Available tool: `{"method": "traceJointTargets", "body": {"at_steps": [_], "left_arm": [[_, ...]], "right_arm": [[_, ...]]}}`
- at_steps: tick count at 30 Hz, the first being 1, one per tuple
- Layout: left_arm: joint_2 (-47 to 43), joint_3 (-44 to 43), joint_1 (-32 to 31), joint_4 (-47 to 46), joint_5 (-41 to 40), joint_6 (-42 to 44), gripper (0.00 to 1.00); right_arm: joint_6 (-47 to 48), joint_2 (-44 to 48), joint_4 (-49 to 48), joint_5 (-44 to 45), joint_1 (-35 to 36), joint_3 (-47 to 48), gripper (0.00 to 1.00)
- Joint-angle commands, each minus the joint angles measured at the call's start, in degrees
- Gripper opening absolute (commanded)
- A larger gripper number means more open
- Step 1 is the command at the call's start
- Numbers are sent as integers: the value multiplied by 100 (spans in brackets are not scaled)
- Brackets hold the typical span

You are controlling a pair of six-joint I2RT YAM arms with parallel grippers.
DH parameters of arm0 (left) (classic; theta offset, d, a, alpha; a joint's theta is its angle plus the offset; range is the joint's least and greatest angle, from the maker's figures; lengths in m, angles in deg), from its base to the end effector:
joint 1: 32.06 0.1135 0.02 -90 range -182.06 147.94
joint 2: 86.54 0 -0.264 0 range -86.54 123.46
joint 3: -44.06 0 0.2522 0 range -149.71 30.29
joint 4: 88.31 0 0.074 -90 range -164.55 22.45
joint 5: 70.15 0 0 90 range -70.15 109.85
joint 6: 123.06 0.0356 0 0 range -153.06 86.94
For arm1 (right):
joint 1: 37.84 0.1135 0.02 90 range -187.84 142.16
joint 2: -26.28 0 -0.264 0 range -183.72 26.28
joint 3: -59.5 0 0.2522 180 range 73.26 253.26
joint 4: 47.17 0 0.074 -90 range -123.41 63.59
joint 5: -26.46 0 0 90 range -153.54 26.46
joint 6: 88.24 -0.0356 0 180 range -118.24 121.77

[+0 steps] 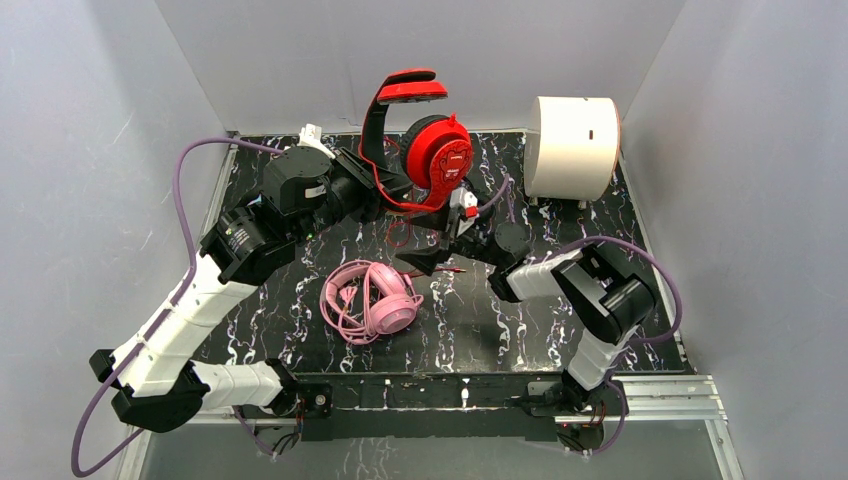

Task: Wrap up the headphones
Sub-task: Wrap the headphones cable around the headphones.

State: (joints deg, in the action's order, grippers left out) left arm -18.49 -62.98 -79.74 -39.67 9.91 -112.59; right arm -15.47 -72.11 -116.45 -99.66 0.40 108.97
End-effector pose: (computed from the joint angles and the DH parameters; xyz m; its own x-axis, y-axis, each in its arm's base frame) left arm 0.1559 -0.1621 0.4988 -0.6240 -0.7533 -0.2076 0.0005 0.2653 -0.9642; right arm 0.2388 0.2149 0.2203 -0.0157 0.2923 -0.9562 -0.9731 0.2155 0.0818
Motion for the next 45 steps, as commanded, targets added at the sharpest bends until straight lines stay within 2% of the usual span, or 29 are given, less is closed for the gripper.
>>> {"method": "traceJointTargets", "body": {"at_steps": [1,3,5,12,13,14,23,27,33,40,43,45], "left_arm": [[-144,-269,17,-379,47,-83,0],[-134,-262,21,-396,74,-81,0],[-151,-230,18,-408,79,-85,0],[-227,-71,22,-219,202,-24,0],[-275,15,22,-170,228,-24,0],[-323,128,23,-123,243,-32,0],[-615,929,19,776,646,-10,0],[-759,1166,22,974,568,33,0],[-731,938,20,1187,453,347,0],[-541,289,18,1476,101,859,0],[-411,-55,21,1701,-434,1159,0],[-387,-96,17,1452,-795,1413,0]], "right_arm": [[-79,-205,-1193,148,128,599,98],[-269,-309,-1360,232,148,747,95],[-464,-342,-1392,484,147,847,86],[-951,-195,-1470,1245,108,962,13],[-944,-86,-1367,1261,68,976,4],[-928,72,-1216,1313,26,967,0],[-542,1791,1516,2188,-1114,804,0],[-944,1977,1815,1959,-1835,680,0],[-1394,2164,2034,1772,-2313,212,0],[-1312,2327,2732,1142,-2415,-194,0],[-1260,2321,3151,291,-2392,-244,0],[-1307,2207,3351,-241,-2196,-169,0]]}}
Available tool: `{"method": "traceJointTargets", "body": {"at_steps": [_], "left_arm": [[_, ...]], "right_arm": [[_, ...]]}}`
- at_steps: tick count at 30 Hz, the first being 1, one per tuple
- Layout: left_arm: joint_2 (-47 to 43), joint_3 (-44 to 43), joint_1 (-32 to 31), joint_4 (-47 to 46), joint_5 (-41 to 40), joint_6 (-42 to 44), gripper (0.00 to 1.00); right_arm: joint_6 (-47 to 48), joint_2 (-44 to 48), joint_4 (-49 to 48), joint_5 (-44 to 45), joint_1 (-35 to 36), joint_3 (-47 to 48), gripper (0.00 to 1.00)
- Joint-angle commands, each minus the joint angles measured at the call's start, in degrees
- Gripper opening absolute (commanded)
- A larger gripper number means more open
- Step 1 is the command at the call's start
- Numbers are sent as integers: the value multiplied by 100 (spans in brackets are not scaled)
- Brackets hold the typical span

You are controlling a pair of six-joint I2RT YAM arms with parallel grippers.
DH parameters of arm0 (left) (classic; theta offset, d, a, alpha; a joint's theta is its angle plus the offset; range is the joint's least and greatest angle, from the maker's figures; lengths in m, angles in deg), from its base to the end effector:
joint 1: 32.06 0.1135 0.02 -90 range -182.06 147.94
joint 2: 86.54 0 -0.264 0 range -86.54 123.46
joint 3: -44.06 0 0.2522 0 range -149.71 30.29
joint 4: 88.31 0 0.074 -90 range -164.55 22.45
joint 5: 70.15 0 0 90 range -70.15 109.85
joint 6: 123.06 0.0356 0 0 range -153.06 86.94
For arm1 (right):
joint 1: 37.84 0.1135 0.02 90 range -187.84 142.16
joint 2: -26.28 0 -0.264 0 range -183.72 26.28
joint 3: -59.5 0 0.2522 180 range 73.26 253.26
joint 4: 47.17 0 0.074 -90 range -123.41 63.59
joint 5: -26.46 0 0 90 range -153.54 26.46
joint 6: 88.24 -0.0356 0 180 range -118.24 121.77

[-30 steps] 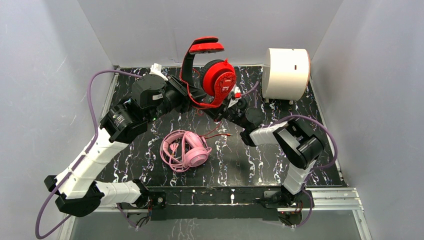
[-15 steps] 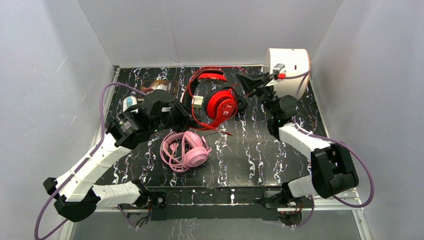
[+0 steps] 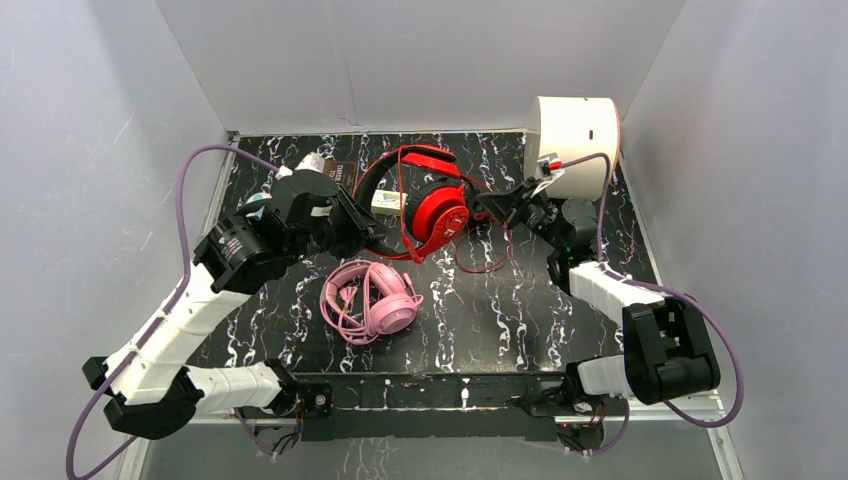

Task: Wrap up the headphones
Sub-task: Wrap the headphones cable around the headphones.

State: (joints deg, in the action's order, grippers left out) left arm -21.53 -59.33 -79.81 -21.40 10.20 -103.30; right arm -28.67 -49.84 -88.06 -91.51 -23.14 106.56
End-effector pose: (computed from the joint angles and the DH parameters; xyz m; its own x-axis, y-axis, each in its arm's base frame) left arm 0.1402 -0.1455 0.4573 -0.7022 -0.6069 -0.3724 -0.0890 0.5937 -0.7998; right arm 0.2669 0.0873 0.2689 -0.1674 0.4185 -0.8926 -0.6765 0.6098 0.4128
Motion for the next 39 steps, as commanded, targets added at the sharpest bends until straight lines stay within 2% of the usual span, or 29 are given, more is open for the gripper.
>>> {"method": "traceJointTargets", "body": {"at_steps": [1,2,5,7,11,14,17,21,25,29,34,37,39], "left_arm": [[-55,-467,21,-619,-949,690,0],[10,-478,27,-929,-1060,942,0],[570,-932,29,-1087,-1771,1659,0],[874,-1141,31,-1255,-2252,1900,0],[1148,-879,27,-2372,-3143,2433,0],[1414,-789,25,-2843,-3922,2729,0],[1588,-337,28,-3624,-4582,3441,0],[1777,34,28,-3749,-5080,3820,0],[1979,232,-13,-3718,-5027,4028,0],[2124,548,-368,-3596,-4863,4643,0],[2079,910,-726,-2676,-4539,4891,0],[1838,1181,-748,-2352,-3665,5079,0],[1686,1289,-756,-2174,-3047,5207,0]], "right_arm": [[25,-66,671,-1250,333,151,0],[80,-96,911,-1349,531,249,0],[212,-76,1893,-1429,1303,664,0],[-66,28,2370,-1430,1657,849,1],[-978,458,2331,-1290,2117,649,3],[-1733,1000,2102,-1093,2262,327,5],[-2384,1584,2035,-790,2300,55,5],[-3143,2286,2024,-20,2427,-258,6],[-3605,2442,1843,203,2476,-273,9],[-3584,2325,2616,-10,2476,282,12],[-2619,2341,4941,-171,2342,1326,17],[-1541,2154,6501,-421,2246,2117,16],[-651,1800,7693,-598,2166,2819,11]]}}
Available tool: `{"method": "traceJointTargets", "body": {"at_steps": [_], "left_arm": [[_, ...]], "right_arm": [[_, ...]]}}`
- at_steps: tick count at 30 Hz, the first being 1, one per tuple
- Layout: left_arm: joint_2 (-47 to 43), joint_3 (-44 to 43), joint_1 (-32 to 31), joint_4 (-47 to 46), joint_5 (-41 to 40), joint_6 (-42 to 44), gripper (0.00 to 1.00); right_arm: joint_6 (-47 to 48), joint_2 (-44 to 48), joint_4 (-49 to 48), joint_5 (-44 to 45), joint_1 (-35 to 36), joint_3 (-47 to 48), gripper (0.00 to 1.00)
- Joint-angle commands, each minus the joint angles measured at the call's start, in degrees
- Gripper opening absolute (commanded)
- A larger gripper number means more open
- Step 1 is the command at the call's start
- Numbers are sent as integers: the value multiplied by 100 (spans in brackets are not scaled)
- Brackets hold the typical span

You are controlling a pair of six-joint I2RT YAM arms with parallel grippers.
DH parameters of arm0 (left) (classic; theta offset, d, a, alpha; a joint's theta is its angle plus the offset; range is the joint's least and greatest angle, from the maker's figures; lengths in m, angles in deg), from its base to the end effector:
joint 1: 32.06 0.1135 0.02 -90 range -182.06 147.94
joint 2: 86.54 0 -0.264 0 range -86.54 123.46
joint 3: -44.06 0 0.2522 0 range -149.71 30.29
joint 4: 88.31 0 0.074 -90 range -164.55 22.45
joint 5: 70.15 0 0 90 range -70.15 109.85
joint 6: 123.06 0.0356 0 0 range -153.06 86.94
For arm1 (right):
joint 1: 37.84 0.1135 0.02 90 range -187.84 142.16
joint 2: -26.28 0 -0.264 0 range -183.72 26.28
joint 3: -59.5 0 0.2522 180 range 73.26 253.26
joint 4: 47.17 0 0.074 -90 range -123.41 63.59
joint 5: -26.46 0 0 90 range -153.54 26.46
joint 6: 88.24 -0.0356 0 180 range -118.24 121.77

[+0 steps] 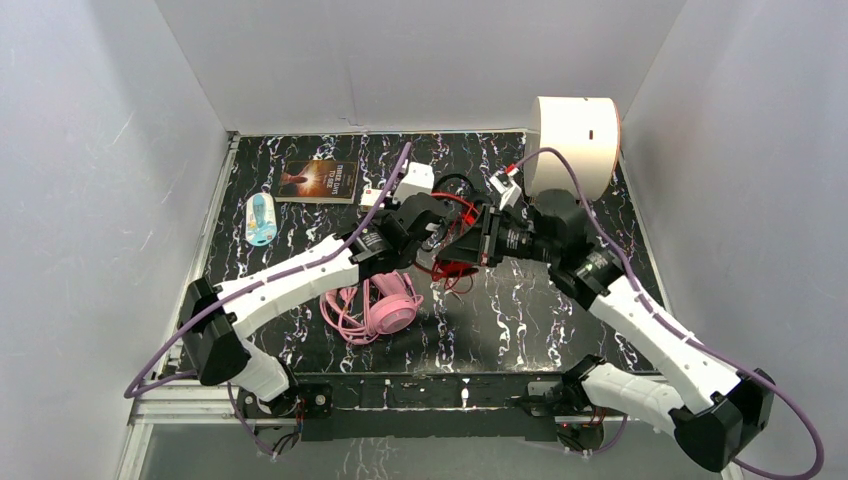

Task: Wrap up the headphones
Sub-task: Wrap the headphones cable around the headphones.

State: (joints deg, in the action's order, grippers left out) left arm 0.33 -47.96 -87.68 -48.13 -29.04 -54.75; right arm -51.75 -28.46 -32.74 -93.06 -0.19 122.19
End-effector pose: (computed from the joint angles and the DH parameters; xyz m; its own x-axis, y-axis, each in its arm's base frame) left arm 0.2122 -0.2626 0.3438 -0.3730 0.1148 -0.9207 0.0607 0.9932 0.0992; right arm 0.1648 0.1493 0.3521 -0.7921 0.2725 -0.5462 -0.4748 0.2873 0.8319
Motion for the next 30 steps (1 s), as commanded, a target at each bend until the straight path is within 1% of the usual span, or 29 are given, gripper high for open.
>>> {"method": "traceJointTargets", "body": {"at_steps": [1,3,5,7,9,14,17,19,21,24,27,30], "left_arm": [[-575,191,26,622,1102,380,0],[-727,241,30,849,1341,461,0],[-861,253,31,1045,1536,543,0],[-929,226,33,1263,1755,625,0],[-959,233,33,1417,1943,731,0],[-1072,326,30,1548,2237,981,0],[-1195,400,33,1527,2415,1115,0],[-1239,430,33,1525,2440,1204,0],[-1236,415,33,1537,2550,1264,0],[-1172,356,33,1542,2723,1245,0],[-1105,331,33,1560,2876,1160,0],[-1085,347,32,1551,3051,1079,0]], "right_arm": [[2093,-551,2728,-528,-150,1616,9],[2953,-941,3744,-723,-163,2383,6],[3729,-1298,4828,-748,-175,2998,5],[4317,-1556,5501,-679,-172,3515,5],[4698,-1628,5850,-463,-170,3883,4],[5417,-1465,5893,-149,-170,4187,4],[5783,-1435,6079,324,-173,4285,6],[5995,-1440,6200,484,-170,4308,8],[6055,-1482,6247,589,-171,4349,9],[6094,-1451,6046,513,-171,4308,13],[6072,-1419,5772,814,-177,4415,14],[6059,-1448,5732,1503,-175,4571,18]]}}
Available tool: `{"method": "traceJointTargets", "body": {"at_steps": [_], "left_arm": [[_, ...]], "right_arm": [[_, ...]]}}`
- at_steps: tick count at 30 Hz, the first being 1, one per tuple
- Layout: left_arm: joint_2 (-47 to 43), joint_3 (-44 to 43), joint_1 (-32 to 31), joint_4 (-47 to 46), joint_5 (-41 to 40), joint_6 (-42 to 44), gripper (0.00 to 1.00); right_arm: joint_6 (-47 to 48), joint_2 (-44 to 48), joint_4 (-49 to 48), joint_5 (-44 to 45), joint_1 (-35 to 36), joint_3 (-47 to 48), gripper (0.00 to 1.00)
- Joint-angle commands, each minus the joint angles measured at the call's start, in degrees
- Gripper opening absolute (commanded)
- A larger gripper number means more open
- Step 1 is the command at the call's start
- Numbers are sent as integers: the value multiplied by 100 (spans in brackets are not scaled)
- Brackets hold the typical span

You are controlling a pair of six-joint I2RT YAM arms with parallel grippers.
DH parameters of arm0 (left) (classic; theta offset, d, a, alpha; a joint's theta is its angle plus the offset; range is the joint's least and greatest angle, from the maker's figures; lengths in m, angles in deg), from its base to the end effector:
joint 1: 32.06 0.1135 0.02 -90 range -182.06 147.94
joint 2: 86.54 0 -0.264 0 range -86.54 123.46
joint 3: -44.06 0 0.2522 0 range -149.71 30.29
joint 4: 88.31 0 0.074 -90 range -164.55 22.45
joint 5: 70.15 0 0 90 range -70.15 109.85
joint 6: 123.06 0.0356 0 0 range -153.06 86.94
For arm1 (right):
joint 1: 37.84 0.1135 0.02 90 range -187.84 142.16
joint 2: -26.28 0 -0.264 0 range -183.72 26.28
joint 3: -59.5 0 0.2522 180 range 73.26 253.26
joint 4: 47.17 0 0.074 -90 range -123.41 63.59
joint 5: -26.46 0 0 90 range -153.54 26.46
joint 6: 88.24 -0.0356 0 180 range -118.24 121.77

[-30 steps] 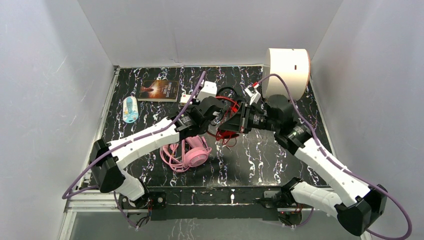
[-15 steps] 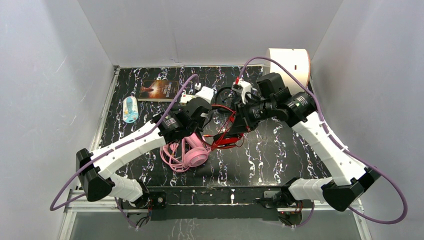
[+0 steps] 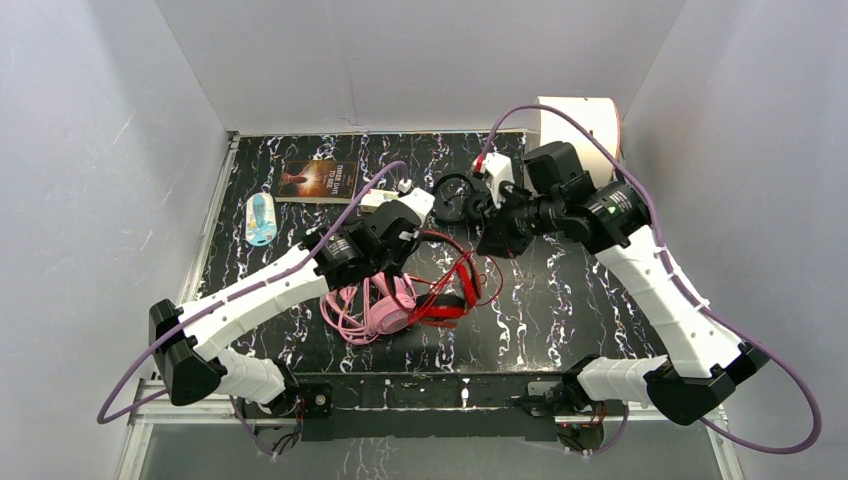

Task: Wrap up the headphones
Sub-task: Wrap the headphones cable around the headphones.

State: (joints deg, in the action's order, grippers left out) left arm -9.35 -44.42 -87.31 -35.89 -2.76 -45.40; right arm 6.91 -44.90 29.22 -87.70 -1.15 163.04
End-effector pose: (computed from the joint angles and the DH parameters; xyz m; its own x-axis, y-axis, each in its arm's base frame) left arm 0.1761 -0.2299 0.3500 -0.4931 0.3647 -0.7899 0.4996 0.8620 0.0861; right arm 0.1713 0.1458 0.4244 -0.4850 -0.4635 -0.7416 -0.8280 0.5163 0.2188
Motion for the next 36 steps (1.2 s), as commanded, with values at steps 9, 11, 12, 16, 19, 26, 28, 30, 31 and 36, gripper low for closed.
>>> {"method": "traceJointTargets", "body": {"at_steps": [9,11,12,16,19,26,28,30,31,36], "left_arm": [[-441,-127,3,387,1714,-554,0],[-531,-119,24,412,2252,-1238,0],[-612,-67,62,480,2551,-1513,0],[-757,-315,567,782,3076,-2559,0],[-811,-390,929,817,3531,-3010,0],[-961,-464,1606,599,4308,-3931,0],[-918,-655,1682,641,4335,-4019,0],[-871,-795,1725,661,4393,-4074,0],[-852,-844,1739,664,4416,-4121,0],[-783,-1036,1802,520,4662,-4315,0]], "right_arm": [[-68,93,-1494,2126,-158,-336,11],[-307,10,-1868,1777,-972,-763,15],[-463,178,-2353,818,-1875,-1216,21],[-1319,1323,-5116,-161,-2412,-3875,76],[-1461,1399,-5452,157,-2471,-4383,87],[-1621,1378,-6384,-582,-2639,-5324,91],[-1446,1359,-6766,-1421,-2633,-5562,91],[-1562,1320,-7635,-2376,-2636,-5976,91],[-1684,1310,-8108,-2612,-2628,-6158,91],[-2128,845,-10243,-3058,-2355,-6709,94]]}}
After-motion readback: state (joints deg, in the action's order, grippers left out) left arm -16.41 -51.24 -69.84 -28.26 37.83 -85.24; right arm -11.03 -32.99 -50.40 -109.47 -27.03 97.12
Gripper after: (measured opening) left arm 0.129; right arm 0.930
